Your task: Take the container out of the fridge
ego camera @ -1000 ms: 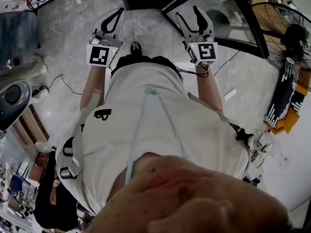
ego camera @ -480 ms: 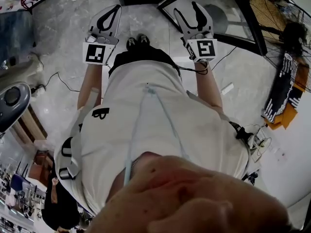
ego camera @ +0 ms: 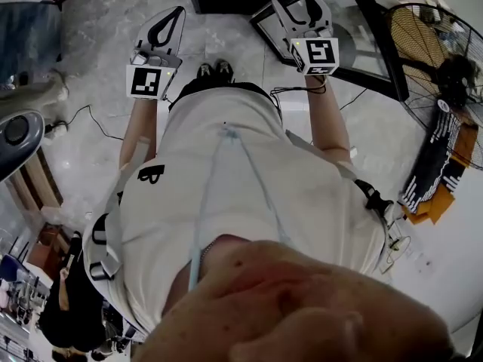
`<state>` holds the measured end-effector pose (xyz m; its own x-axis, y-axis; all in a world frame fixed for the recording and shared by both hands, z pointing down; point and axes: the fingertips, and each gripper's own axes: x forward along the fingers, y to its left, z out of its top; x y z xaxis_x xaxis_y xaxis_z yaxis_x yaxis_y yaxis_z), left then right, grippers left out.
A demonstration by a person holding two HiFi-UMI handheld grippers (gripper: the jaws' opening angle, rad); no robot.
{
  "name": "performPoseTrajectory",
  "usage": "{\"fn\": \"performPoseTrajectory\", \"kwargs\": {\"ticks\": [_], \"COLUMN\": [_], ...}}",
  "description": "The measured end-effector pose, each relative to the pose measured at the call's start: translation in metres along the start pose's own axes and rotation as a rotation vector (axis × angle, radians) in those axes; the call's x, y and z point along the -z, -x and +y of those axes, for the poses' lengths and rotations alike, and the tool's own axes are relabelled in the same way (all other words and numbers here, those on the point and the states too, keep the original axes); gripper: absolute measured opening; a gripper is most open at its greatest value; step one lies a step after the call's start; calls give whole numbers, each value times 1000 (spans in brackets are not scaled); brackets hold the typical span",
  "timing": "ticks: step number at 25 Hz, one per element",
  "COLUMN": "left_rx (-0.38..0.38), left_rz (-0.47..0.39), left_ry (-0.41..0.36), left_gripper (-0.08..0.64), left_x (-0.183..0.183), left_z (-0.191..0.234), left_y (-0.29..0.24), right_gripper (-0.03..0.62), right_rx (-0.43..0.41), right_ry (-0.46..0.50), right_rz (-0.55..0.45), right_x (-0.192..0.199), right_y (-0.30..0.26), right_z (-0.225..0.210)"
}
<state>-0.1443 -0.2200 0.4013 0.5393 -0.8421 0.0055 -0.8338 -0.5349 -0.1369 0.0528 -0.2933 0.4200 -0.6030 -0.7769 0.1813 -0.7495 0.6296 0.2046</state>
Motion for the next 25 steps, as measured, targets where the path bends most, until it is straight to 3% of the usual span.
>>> {"fn": "performPoseTrajectory", "kwargs": {"ticks": [8, 11, 14, 19, 25], "left_rx": [-47, -57, -71, -82, -77], "left_rz": [29, 38, 36, 66, 70], "left_ry": [-9, 9, 35, -20, -21], "left_gripper": [8, 8, 8, 8, 8], "left_x": [-1, 4, 7, 9, 10], "left_z": [7, 9, 19, 20, 15], "left_y": [8, 12, 17, 17, 11], "right_gripper": [276, 276, 276, 276, 276], "right_rx": [-66, -73, -76, -122, -141], "right_ry": [171, 206, 304, 453, 558], "right_rz": [25, 49, 84, 120, 147], "right_x": [-2, 3, 8, 18, 24], "right_y": [-27, -33, -46, -61, -69], "right_z": [-11, -13, -10, -8, -8]}}
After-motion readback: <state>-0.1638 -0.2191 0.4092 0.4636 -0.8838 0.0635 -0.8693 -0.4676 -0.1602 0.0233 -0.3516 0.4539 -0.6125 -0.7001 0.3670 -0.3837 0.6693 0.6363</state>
